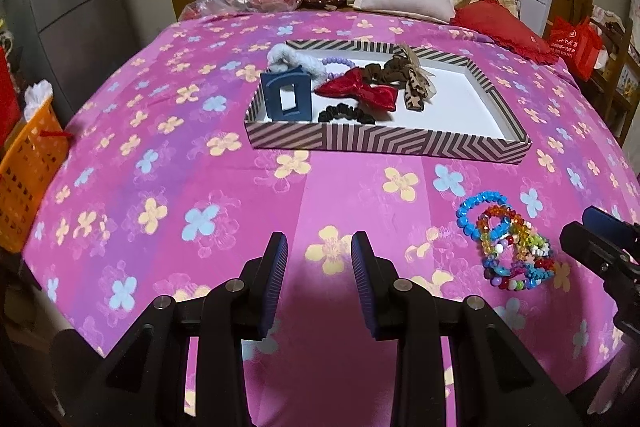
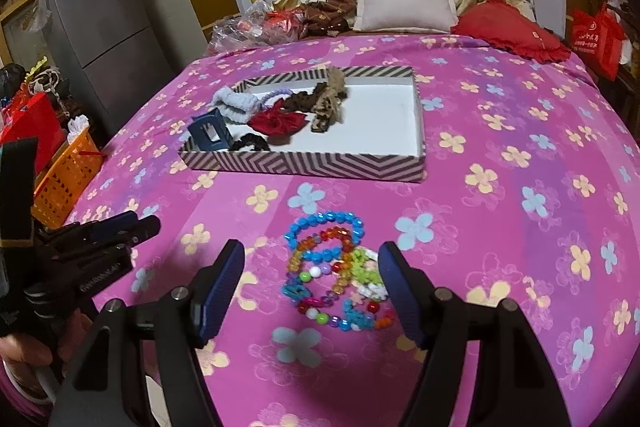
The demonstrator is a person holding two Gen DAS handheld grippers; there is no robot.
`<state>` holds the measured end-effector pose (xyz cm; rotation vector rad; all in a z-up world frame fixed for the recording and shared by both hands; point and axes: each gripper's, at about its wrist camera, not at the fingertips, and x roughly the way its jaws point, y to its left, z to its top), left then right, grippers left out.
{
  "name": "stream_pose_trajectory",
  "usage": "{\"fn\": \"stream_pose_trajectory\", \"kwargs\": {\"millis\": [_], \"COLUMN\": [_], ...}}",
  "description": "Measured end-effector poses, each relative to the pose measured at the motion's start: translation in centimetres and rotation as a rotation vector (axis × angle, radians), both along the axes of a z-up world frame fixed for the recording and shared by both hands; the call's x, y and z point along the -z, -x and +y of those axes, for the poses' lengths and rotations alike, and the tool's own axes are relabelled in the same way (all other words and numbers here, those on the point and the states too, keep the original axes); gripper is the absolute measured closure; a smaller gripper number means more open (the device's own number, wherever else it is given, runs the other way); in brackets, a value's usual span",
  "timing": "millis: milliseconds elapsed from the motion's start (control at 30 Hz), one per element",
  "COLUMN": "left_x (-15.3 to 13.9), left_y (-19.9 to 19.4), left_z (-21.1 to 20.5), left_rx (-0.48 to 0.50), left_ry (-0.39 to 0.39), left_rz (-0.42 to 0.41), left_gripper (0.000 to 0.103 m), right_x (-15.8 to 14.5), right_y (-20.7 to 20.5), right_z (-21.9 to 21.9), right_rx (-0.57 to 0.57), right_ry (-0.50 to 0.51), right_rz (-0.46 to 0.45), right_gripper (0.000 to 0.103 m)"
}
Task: Organize jewelry
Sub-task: 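Withdraw both open tools from the box toward the remaining bracelets, then grasp the blue bead bracelet with the left tool while the right tool grasps the amber bracelet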
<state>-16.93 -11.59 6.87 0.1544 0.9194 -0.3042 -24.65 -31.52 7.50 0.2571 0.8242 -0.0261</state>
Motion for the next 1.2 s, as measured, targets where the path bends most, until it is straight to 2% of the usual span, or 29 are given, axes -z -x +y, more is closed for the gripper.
{"fn": "stream_pose_trajectory", "kwargs": {"millis": [433,600,767,1067,1200], "left_x": [1.5,1.9,2.2,2.6,2.9], "left_y": [-0.6,-0.6,-0.6,-1.1,-1.3], "left_z": [0.0,-0.1,-0.3,0.0,0.0], "left_rx": [0.023,0.019,0.027,0.015,0.015], "left_ry": [0.080,0.086,0.085,0.087,0.087], "left_rz": [0.105,0.123,0.137,0.148,0.154], "left_gripper": [0.067,0.067,0.067,0.067,0.067], "right_x": [2.5,3.2,3.5,4.5,4.8], "right_y": [1.0,0.7,-0.4,-3.7,-4.5], "right_z": [-2.9,-3.2,-1.9,-0.2,0.1], "right_rx": [0.054,0.045,-0.005,-0.083,-0.109], "right_ry": [0.019,0.001,0.017,0.114,0.140], "right_rz": [0.059,0.070,0.063,0.092,0.103], "right_gripper": [0.033,0.051,0.056,0.077,0.081]}}
